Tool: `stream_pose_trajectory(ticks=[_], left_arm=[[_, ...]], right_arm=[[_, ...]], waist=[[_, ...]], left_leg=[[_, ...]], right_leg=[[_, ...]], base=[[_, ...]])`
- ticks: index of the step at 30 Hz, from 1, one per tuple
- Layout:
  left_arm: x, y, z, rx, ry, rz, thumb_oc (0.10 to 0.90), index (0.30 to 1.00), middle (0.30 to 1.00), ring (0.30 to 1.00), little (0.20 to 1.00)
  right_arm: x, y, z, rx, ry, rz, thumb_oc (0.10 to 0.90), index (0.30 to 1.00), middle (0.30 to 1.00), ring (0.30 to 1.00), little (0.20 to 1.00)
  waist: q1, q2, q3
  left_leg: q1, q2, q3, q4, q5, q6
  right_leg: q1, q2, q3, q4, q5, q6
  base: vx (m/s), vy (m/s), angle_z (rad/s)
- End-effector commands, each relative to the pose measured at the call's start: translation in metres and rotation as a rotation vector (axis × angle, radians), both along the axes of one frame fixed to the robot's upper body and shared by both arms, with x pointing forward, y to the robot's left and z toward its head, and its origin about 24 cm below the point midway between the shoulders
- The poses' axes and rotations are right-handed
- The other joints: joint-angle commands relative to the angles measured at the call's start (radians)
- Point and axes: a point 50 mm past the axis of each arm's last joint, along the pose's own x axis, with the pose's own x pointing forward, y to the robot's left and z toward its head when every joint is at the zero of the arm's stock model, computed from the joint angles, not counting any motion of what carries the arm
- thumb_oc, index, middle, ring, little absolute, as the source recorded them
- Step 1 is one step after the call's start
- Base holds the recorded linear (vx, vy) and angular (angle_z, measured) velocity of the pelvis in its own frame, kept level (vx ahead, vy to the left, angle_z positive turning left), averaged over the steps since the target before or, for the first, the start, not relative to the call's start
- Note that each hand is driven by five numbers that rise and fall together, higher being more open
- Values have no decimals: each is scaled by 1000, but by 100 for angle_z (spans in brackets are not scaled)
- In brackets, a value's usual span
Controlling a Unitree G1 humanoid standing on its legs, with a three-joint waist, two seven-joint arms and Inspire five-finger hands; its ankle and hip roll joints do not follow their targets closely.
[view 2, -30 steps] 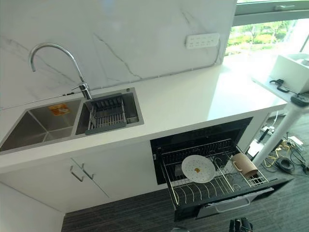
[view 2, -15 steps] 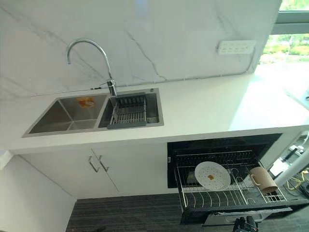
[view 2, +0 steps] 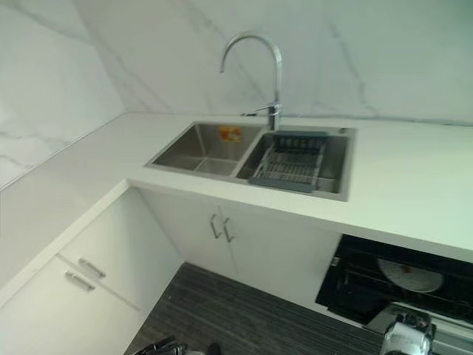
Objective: Place the dishes in the dishwasher.
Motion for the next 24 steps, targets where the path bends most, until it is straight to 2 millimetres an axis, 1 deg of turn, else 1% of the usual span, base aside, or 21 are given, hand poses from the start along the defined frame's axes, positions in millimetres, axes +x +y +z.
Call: stream_pose_trajectory(ticks=[1, 3, 6, 9, 10, 14, 16, 18, 19, 20, 22, 23, 24], left_arm=[[-36, 49, 4, 150, 159, -72, 800, 900, 900, 900, 900], [-32, 52, 6, 150, 154, -83, 800, 900, 900, 900, 900], [-31, 53, 7, 140, 142, -68, 800, 900, 900, 900, 900], [-28, 54, 8, 136, 122, -48, 800, 900, 900, 900, 900], [-23, 53, 8, 132, 108, -46, 800, 900, 900, 900, 900], [-19, 51, 10, 120, 77, -70, 800, 900, 900, 900, 900], [-18, 52, 11, 124, 52, -76, 800, 900, 900, 900, 900], [-14, 53, 13, 135, 21, -81, 800, 900, 900, 900, 900], [-11, 55, 15, 148, 2, -89, 800, 900, 900, 900, 900], [-6, 58, 18, 177, -35, -114, 800, 900, 900, 900, 900], [1, 62, 21, 208, -75, -129, 800, 900, 900, 900, 900], [4, 64, 23, 218, -91, -123, 800, 900, 900, 900, 900], [11, 68, 27, 225, -129, -79, 800, 900, 900, 900, 900]], right_arm=[[116, -15, 125, -268, -351, 271, 400, 300, 300, 300, 300], [120, -23, 144, -302, -379, 277, 400, 300, 300, 300, 300], [128, -26, 162, -338, -415, 316, 400, 300, 300, 300, 300], [134, -26, 174, -366, -431, 342, 400, 300, 300, 300, 300], [137, -25, 180, -376, -444, 352, 400, 300, 300, 300, 300], [142, -21, 182, -379, -461, 378, 400, 300, 300, 300, 300], [146, -15, 178, -381, -466, 419, 400, 300, 300, 300, 300], [151, -6, 170, -408, -480, 505, 400, 300, 300, 300, 300], [155, 1, 168, -450, -482, 596, 521, 481, 481, 481, 481], [163, 13, 165, -517, -499, 713, 800, 900, 900, 900, 900], [169, 34, 157, -642, -499, 892, 800, 900, 900, 900, 900], [170, 45, 151, -688, -528, 961, 800, 900, 900, 900, 900], [170, 78, 133, -747, -624, 1113, 800, 900, 900, 900, 900]], waist=[[58, -22, 49], [76, -9, 49], [85, 8, 51], [91, 10, 50], [95, 7, 48], [93, -5, 51], [86, -14, 56], [78, -28, 62], [76, -35, 65], [68, -49, 72], [52, -69, 83], [40, -81, 85], [12, -96, 96]], left_leg=[[-44, -27, -35, 176, -182, -29], [-53, -39, -41, 176, -180, -28], [-64, -47, -43, 176, -174, -24], [-71, -51, -38, 176, -171, -23], [-77, -55, -37, 176, -169, -20], [-80, -53, -30, 176, -169, -16], [-79, -48, -24, 176, -170, -16], [-75, -37, -16, 176, -173, -18], [-73, -32, -13, 176, -174, -18], [-69, -19, -3, 176, -174, -21], [-64, -3, 9, 176, -177, -23], [-62, 8, 18, 176, -175, -23], [-62, 38, 50, 176, -160, -17]], right_leg=[[123, 9, 34, -110, 22, -31], [138, -2, 18, -110, 23, -32], [153, -20, -1, -110, 45, -27], [167, -38, -9, -110, 65, -20], [172, -48, -15, -110, 79, -15], [175, -59, -22, -110, 118, 1], [170, -58, -19, -110, 129, 6], [160, -54, -9, -110, 137, 9], [155, -51, -4, -110, 142, 11], [145, -43, 5, -110, 135, 8], [127, -31, 22, -110, 141, 9], [113, -25, 30, -110, 144, 9], [77, -12, 37, -110, 152, -5]], base=[[33, 106, 75], [31, 98, 59], [28, 111, 22], [32, 78, 16], [18, 47, 14], [2, 24, 11], [-17, 0, 20], [-28, -31, 5], [-54, -65, -8], [-77, -97, -8], [-96, -113, -19], [-241, -130, -51], [-231, -110, -61]])
